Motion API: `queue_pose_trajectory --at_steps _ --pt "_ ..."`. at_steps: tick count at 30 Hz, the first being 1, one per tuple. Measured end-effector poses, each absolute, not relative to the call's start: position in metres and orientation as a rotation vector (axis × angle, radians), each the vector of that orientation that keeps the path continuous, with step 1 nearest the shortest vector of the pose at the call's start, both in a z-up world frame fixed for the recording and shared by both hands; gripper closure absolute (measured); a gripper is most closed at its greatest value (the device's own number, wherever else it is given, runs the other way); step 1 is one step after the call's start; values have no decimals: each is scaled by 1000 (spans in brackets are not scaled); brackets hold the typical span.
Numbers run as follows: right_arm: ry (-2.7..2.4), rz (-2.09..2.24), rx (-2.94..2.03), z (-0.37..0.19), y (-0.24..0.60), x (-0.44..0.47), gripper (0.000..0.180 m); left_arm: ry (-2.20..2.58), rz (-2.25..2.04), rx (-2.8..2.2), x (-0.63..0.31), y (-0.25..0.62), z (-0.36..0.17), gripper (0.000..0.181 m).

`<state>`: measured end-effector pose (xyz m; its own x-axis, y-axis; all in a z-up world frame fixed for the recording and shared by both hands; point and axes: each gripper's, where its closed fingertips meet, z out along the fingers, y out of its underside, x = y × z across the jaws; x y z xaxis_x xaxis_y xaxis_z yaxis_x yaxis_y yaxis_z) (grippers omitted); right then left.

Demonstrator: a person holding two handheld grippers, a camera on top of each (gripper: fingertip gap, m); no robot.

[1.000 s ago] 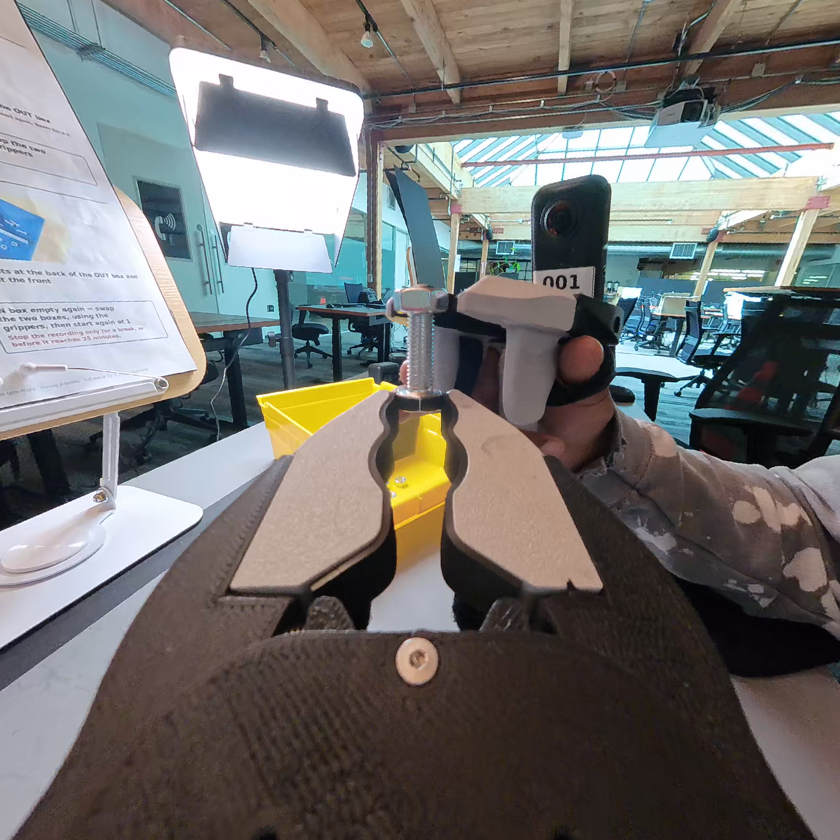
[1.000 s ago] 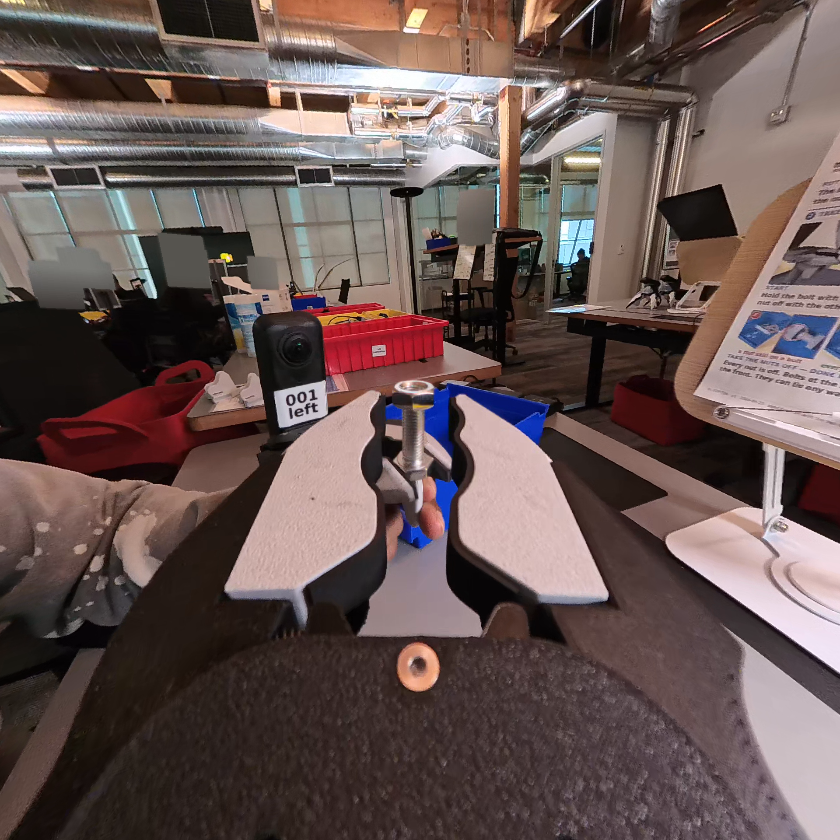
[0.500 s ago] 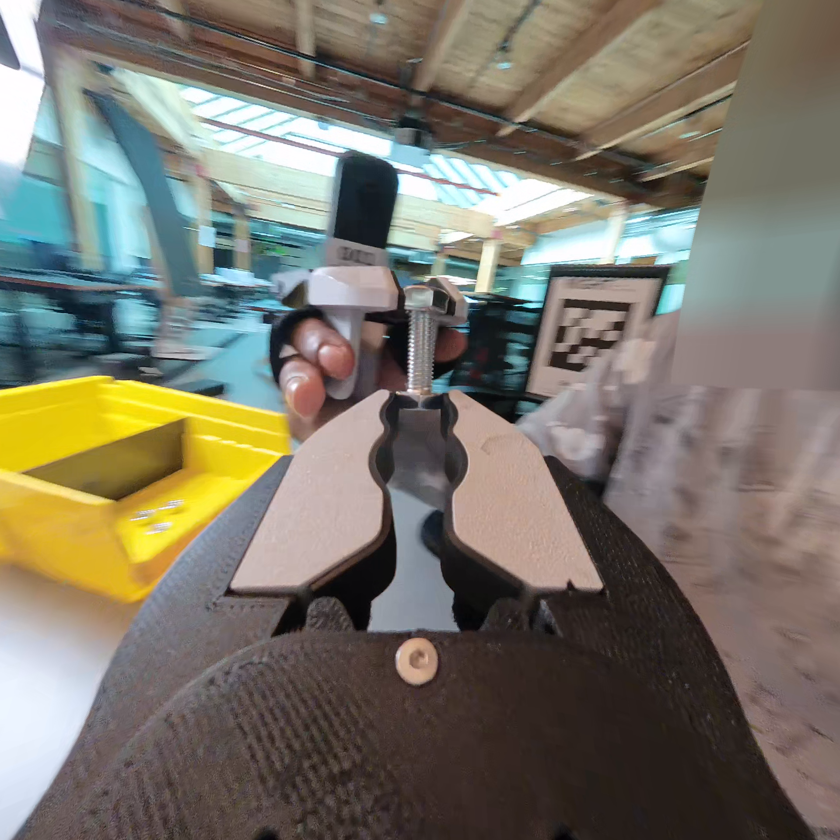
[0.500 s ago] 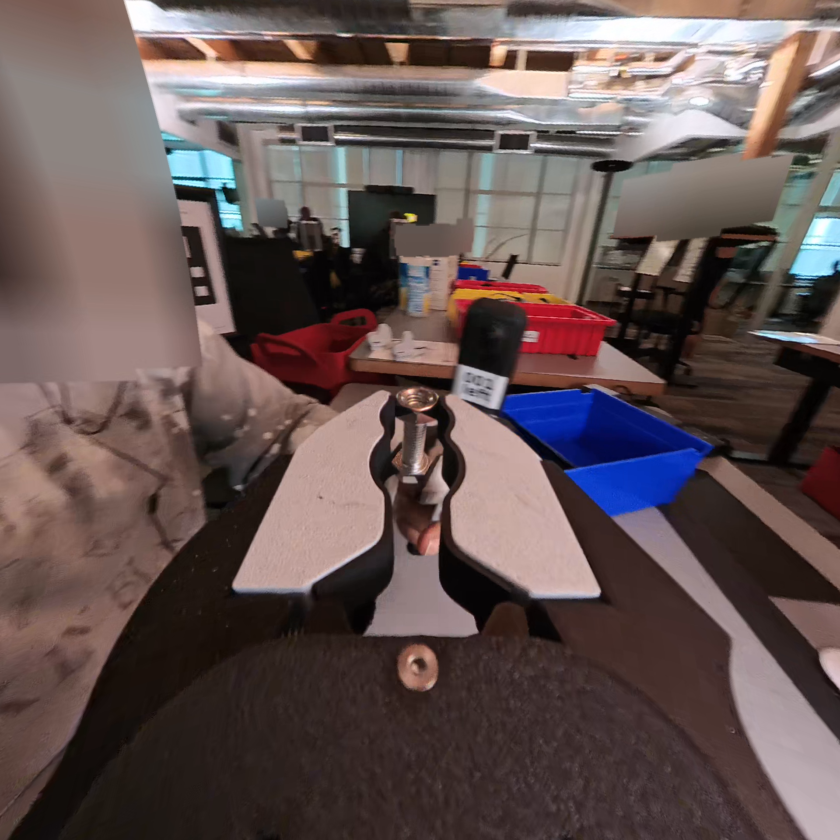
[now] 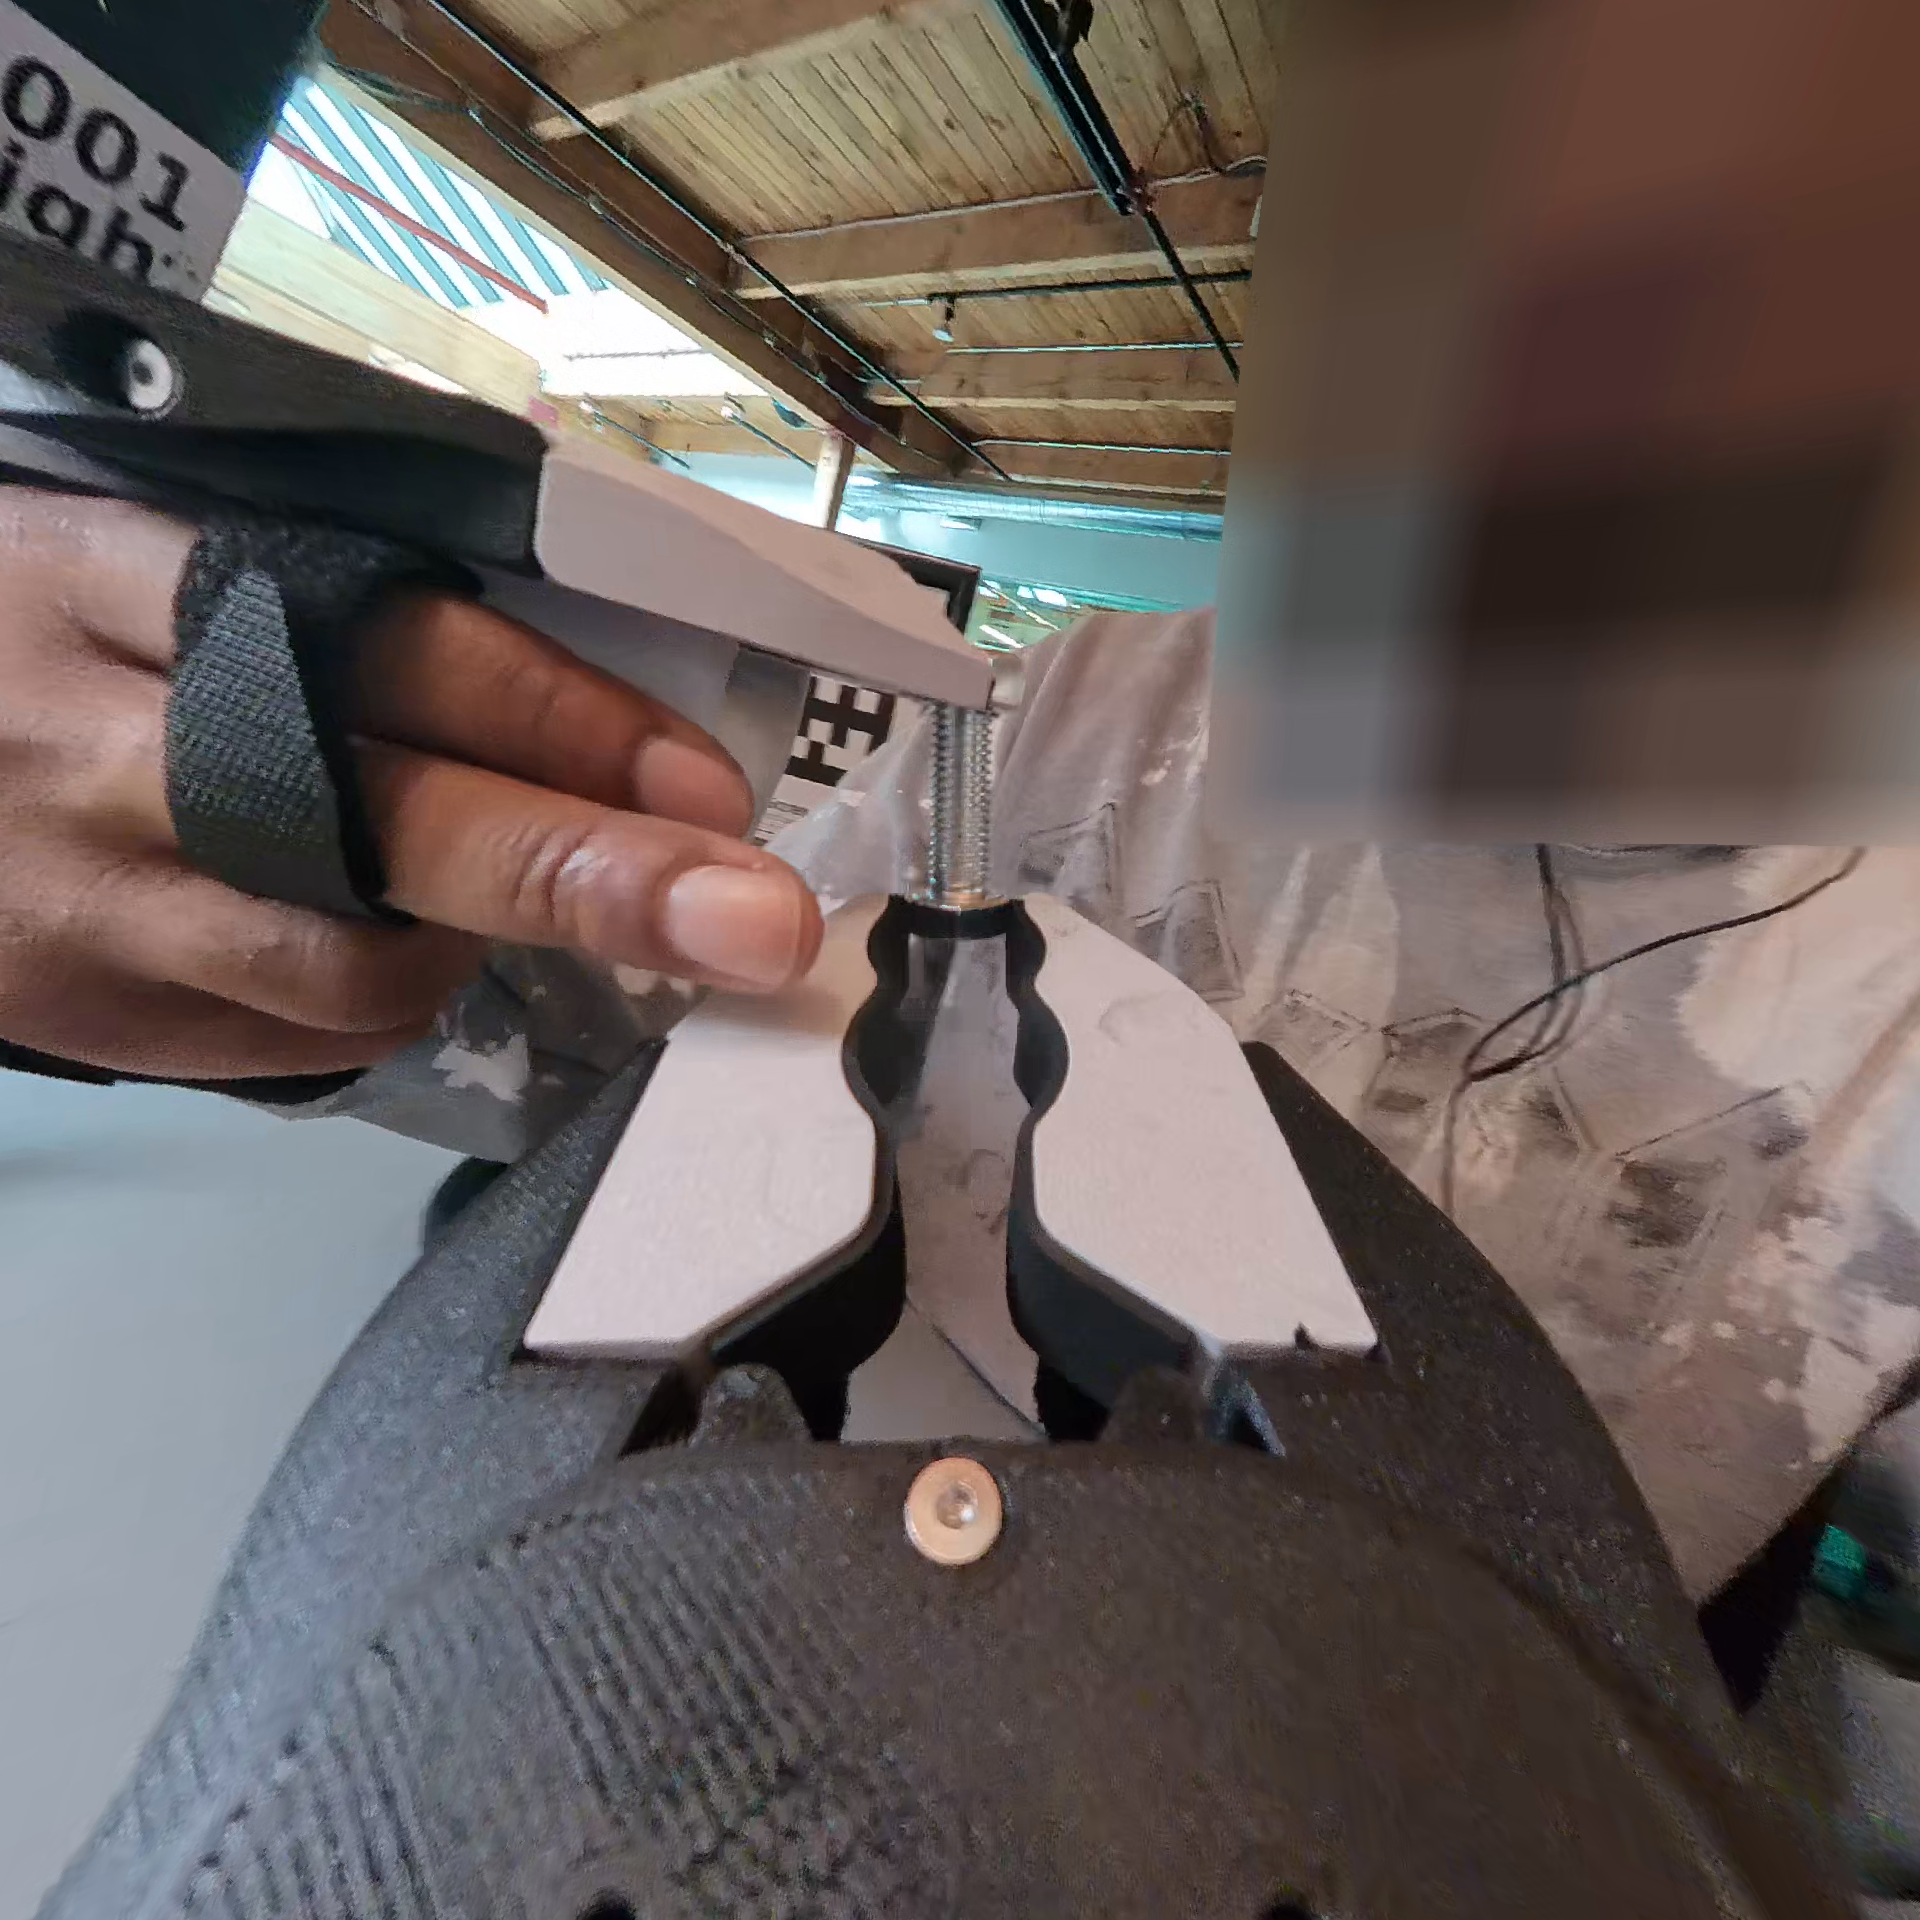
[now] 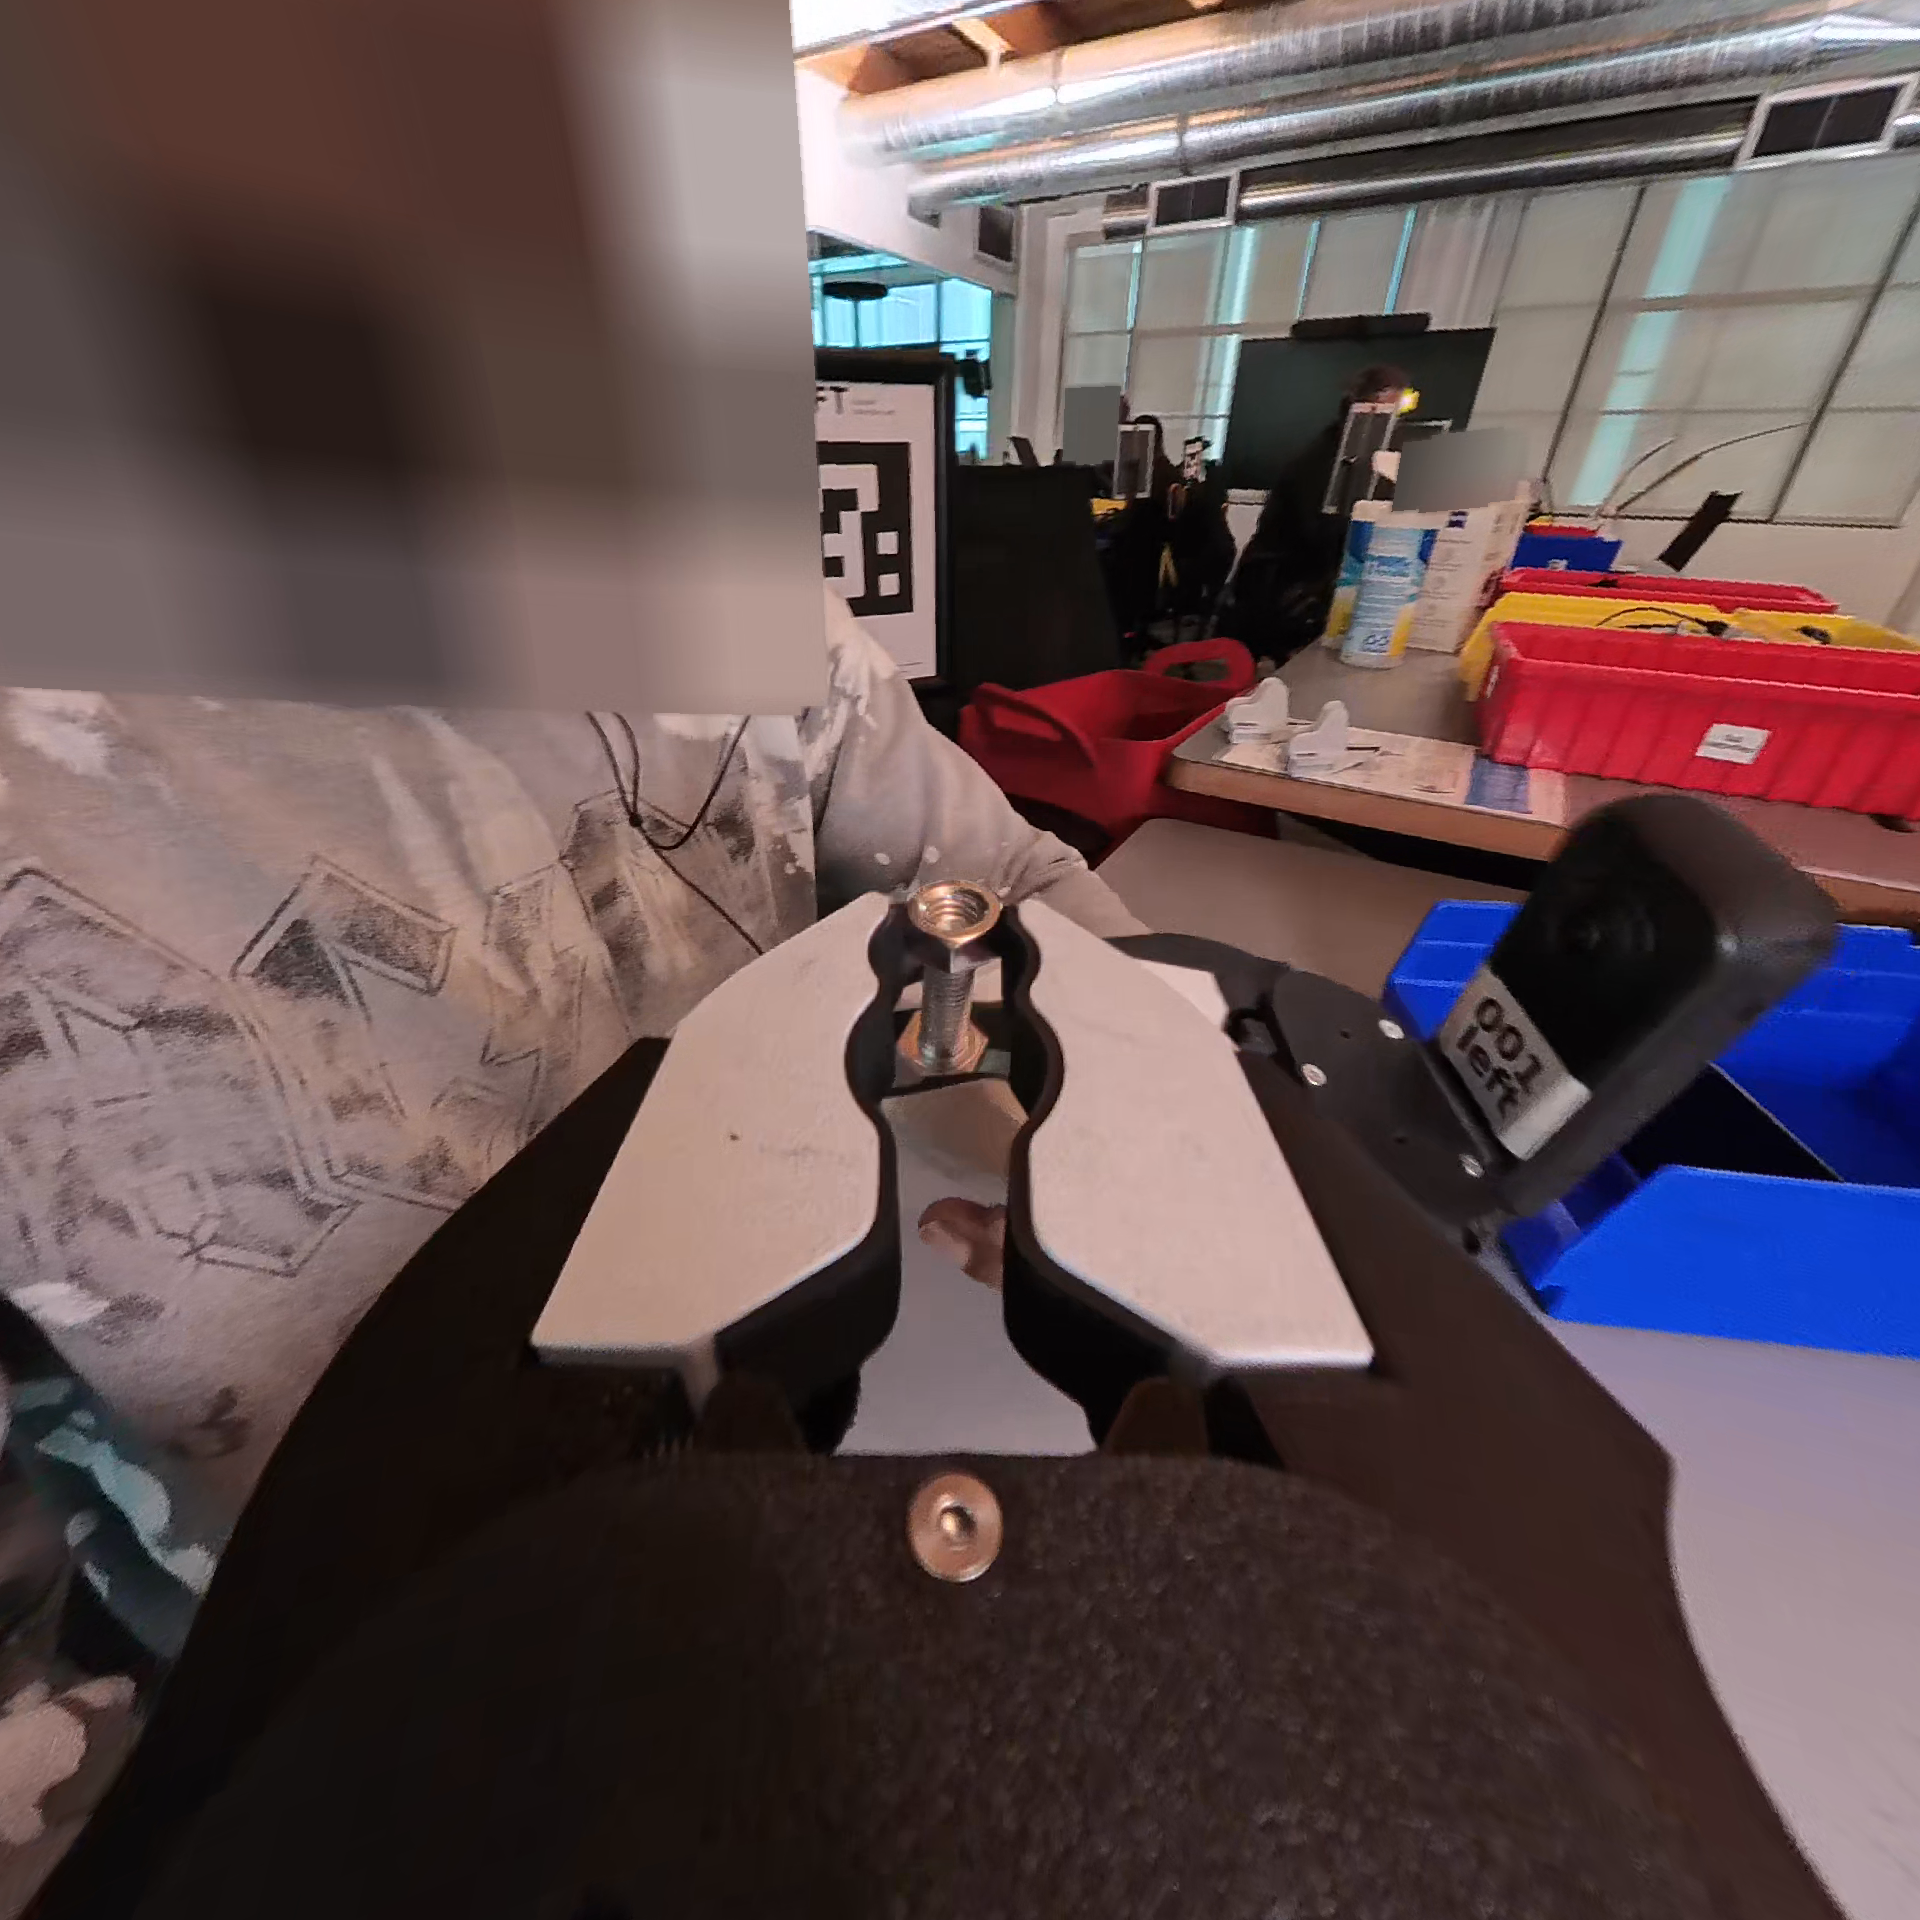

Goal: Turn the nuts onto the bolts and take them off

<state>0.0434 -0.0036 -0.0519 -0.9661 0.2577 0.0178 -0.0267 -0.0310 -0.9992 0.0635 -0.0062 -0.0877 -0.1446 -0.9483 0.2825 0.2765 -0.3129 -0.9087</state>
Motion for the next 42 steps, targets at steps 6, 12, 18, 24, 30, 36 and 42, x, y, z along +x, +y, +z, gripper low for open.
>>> queue_pose_trajectory --at_steps 6,12,18,24,30,36,42 --pt "-1799 1992 -486 -35 32 12 145 633 -1205 -1185 28 41 -77 162" --pt "-1532 1818 -733 -26 75 -24 142 312 -726 -1226 -30 81 -69 162" --pt "-1409 1677 -889 -33 87 -52 146 178 -511 -1237 -55 90 -72 162" --pt "-1354 1625 -963 -39 84 -66 149 192 -454 -1228 -51 89 -72 162" --pt "-1288 1691 -952 -30 95 -59 163 213 -514 -1152 -52 78 -58 162" --pt "-1301 1730 -919 -26 90 -55 157 215 -507 -1158 -53 78 -58 162" --pt "-1338 1695 -891 -26 78 -57 153 239 -506 -1178 -45 81 -64 162"
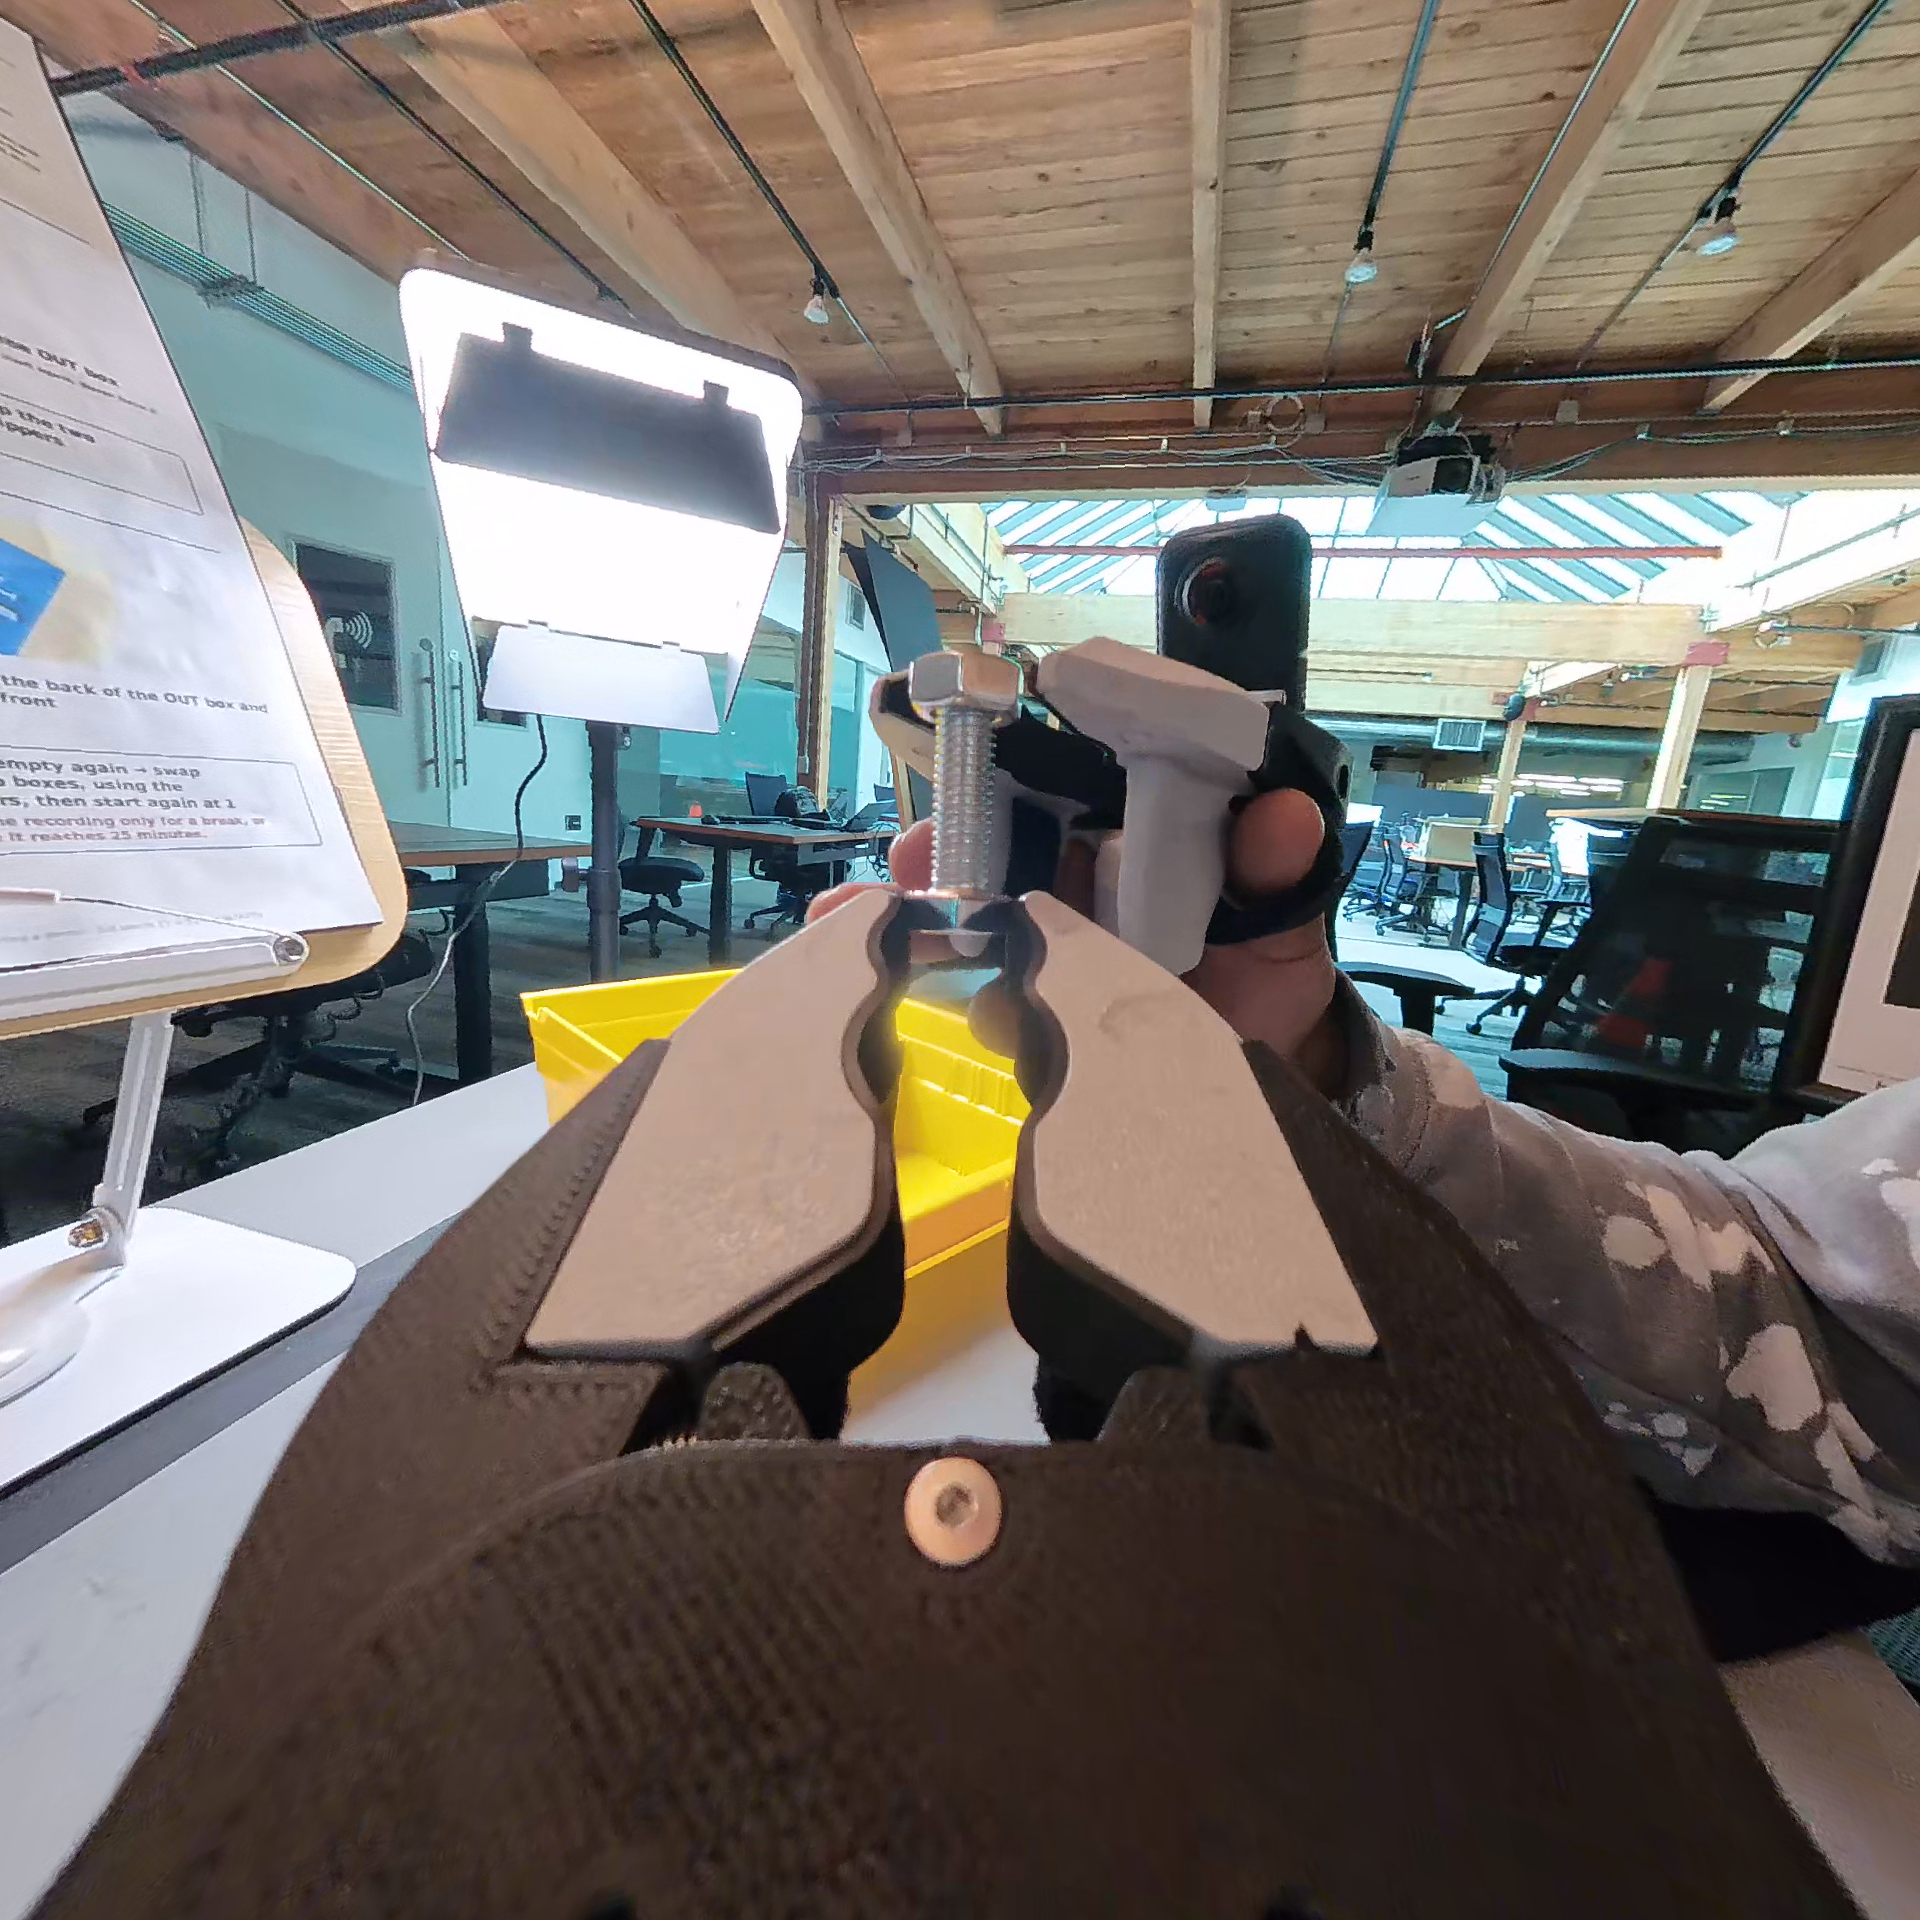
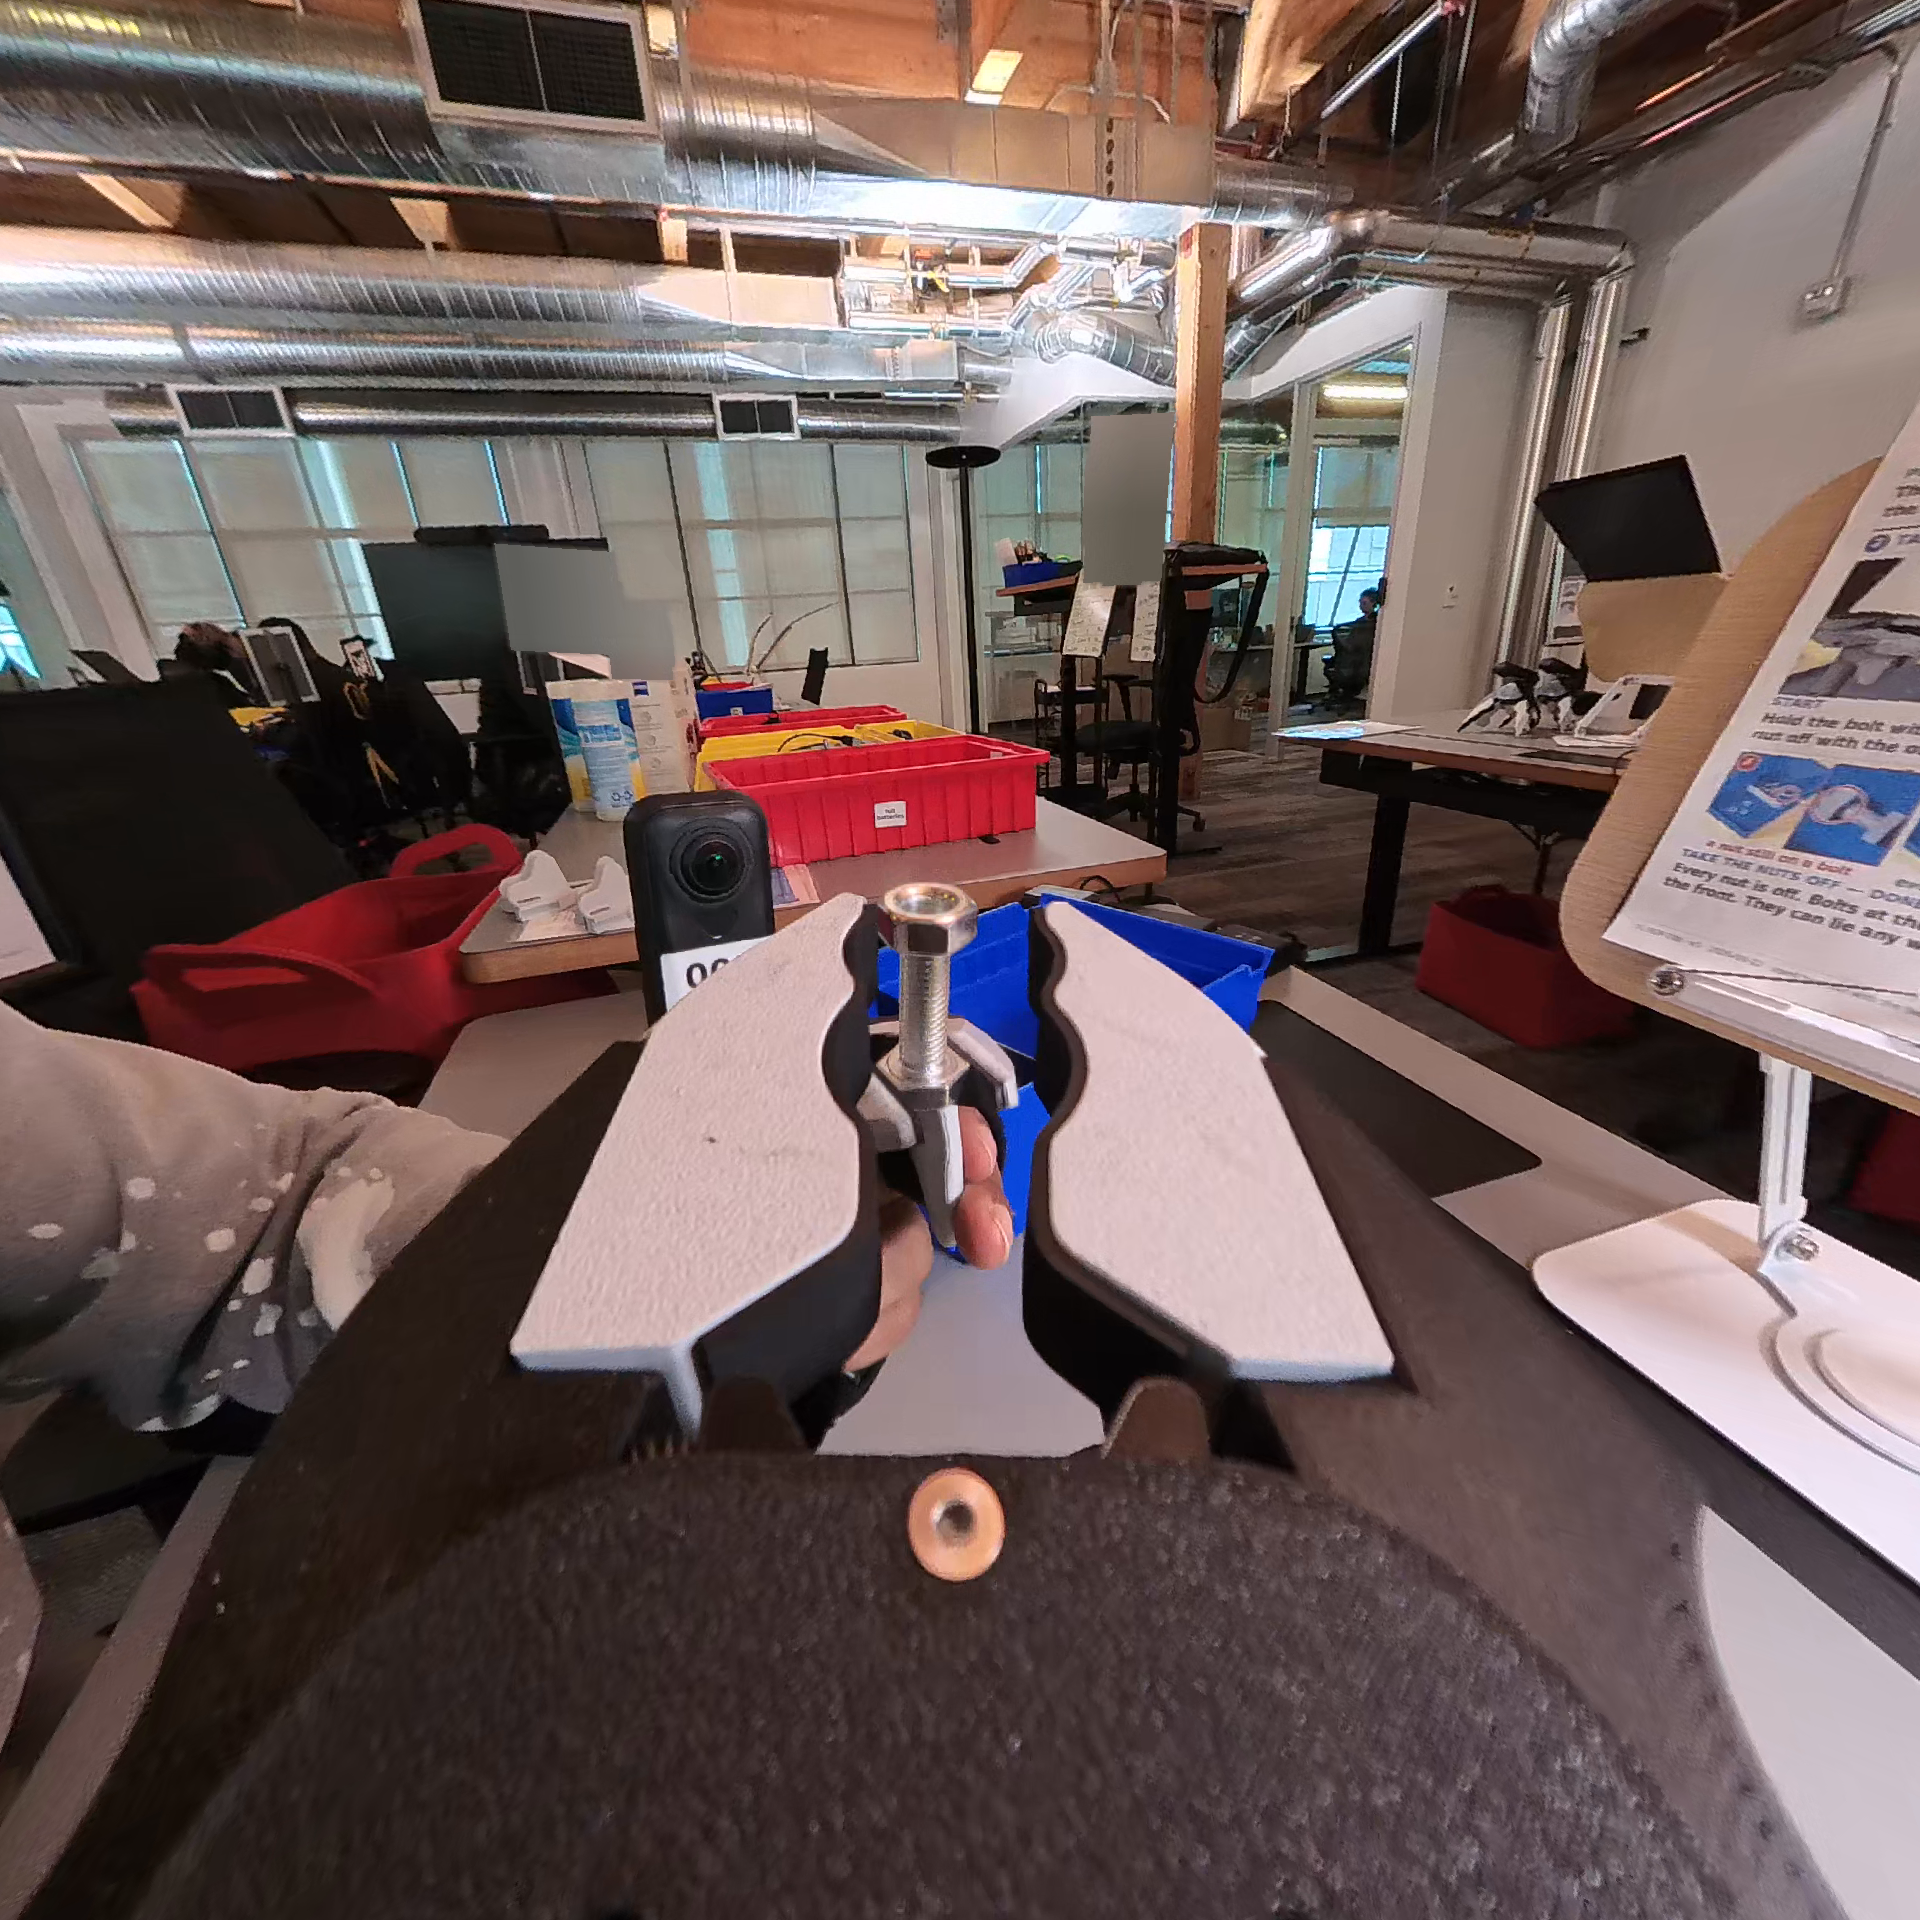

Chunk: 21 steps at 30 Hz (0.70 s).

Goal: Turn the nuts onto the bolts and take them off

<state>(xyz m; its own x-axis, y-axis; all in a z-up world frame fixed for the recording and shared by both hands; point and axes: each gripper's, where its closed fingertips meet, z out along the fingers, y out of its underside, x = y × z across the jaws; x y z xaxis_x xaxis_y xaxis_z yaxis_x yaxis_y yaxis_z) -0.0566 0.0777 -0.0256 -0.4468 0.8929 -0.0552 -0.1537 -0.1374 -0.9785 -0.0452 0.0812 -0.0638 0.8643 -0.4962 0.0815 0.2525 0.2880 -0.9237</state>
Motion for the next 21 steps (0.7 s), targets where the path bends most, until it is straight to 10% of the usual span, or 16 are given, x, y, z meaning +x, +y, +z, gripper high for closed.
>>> queue_pose_trajectory --at_steps 21 --pt "-1718 1947 -406 -24 29 10 162 621 -1303 -1078 24 28 -60 162"
